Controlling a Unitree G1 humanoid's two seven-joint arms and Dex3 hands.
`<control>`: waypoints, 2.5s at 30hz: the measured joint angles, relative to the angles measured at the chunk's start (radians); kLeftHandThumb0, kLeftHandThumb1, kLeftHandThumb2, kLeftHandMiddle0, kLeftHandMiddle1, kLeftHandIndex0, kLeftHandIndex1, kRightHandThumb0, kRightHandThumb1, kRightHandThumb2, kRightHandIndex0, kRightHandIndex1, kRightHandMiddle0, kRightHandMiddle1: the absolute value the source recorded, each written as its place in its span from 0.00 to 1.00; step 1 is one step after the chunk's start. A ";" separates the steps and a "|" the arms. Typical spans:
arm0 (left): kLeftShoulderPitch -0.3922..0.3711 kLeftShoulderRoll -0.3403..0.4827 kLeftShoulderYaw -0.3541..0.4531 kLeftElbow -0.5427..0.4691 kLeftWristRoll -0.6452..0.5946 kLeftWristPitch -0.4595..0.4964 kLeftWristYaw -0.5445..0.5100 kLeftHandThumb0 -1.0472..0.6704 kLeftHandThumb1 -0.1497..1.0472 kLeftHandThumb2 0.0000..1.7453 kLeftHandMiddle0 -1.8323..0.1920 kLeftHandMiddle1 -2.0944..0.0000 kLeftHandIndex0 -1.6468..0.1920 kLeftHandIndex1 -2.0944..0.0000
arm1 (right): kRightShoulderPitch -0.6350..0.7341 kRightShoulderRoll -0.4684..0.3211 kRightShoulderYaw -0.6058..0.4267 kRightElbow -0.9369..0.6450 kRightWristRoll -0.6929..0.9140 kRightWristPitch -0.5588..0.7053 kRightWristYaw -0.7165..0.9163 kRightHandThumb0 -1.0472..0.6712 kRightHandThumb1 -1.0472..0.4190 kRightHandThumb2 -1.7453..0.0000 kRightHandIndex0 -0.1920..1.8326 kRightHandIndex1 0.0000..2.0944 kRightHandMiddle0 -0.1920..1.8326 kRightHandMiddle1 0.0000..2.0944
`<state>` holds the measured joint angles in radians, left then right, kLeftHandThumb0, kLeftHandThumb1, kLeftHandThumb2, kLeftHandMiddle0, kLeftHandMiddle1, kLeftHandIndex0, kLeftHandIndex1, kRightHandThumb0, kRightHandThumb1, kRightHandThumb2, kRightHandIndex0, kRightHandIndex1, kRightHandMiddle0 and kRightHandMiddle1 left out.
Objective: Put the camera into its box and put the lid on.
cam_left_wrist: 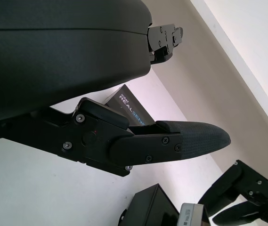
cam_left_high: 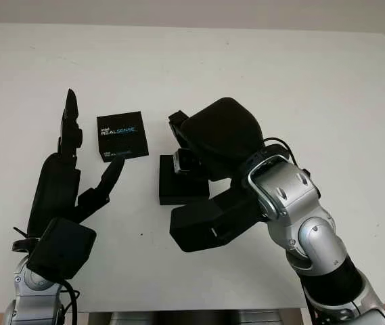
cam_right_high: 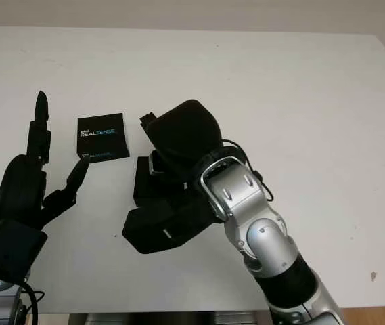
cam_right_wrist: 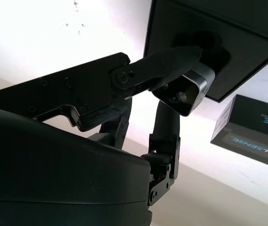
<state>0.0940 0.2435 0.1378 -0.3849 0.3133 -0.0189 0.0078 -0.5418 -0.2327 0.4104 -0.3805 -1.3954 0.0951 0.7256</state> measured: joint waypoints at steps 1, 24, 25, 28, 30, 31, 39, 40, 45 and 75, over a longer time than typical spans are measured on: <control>0.000 0.000 0.000 0.000 0.000 0.000 0.000 0.11 1.00 0.30 1.00 1.00 1.00 1.00 | 0.000 0.000 0.005 0.001 -0.005 0.002 0.003 0.29 0.03 0.97 0.32 0.50 0.31 0.67; 0.002 -0.007 -0.004 0.008 0.008 -0.003 0.013 0.12 1.00 0.31 1.00 1.00 1.00 1.00 | -0.003 -0.035 0.046 -0.045 -0.065 -0.069 0.134 0.30 0.02 0.97 0.32 0.40 0.31 0.61; 0.003 -0.007 -0.005 0.008 0.008 -0.003 0.013 0.12 1.00 0.31 1.00 1.00 1.00 1.00 | -0.003 -0.037 0.046 -0.046 -0.066 -0.075 0.134 0.30 0.02 0.97 0.32 0.40 0.30 0.60; 0.003 -0.008 -0.005 0.007 0.008 -0.003 0.013 0.12 1.00 0.31 1.00 1.00 1.00 1.00 | -0.003 -0.042 0.048 -0.047 -0.072 -0.085 0.132 0.29 0.02 0.97 0.33 0.40 0.30 0.60; 0.005 -0.008 -0.005 0.007 0.008 -0.003 0.013 0.12 1.00 0.31 1.00 1.00 1.00 1.00 | -0.003 -0.042 0.049 -0.047 -0.076 -0.085 0.131 0.29 0.02 0.97 0.33 0.40 0.30 0.60; 0.007 -0.008 -0.005 0.007 0.009 -0.003 0.013 0.12 1.00 0.31 1.00 1.00 1.00 1.00 | -0.002 -0.042 0.049 -0.047 -0.076 -0.085 0.128 0.29 0.02 0.97 0.33 0.39 0.30 0.60; 0.011 -0.008 -0.005 0.007 0.010 -0.003 0.013 0.12 1.00 0.31 1.00 1.00 1.00 1.00 | 0.036 -0.041 0.030 -0.071 -0.076 -0.078 0.108 0.20 0.00 0.90 0.22 0.06 0.15 0.30; 0.012 -0.008 -0.005 0.007 0.011 -0.003 0.013 0.12 1.00 0.31 1.00 1.00 1.00 1.00 | 0.043 -0.039 0.020 -0.074 -0.071 -0.072 0.100 0.19 0.00 0.91 0.20 0.05 0.15 0.27; 0.014 -0.008 -0.005 0.007 0.020 -0.003 0.013 0.12 1.00 0.31 1.00 1.00 1.00 1.00 | 0.044 -0.032 -0.048 -0.118 -0.025 -0.055 0.054 0.19 0.00 0.92 0.18 0.03 0.17 0.24; -0.105 0.203 0.088 0.007 -0.012 0.016 -0.139 0.10 1.00 0.15 1.00 1.00 1.00 1.00 | 0.076 0.009 -0.473 0.268 1.073 0.020 -0.278 0.14 0.00 0.70 0.16 0.02 0.10 0.13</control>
<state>-0.0110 0.4467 0.2262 -0.3781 0.3015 -0.0034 -0.1307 -0.4659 -0.2236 -0.0626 -0.1126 -0.3220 0.1154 0.4476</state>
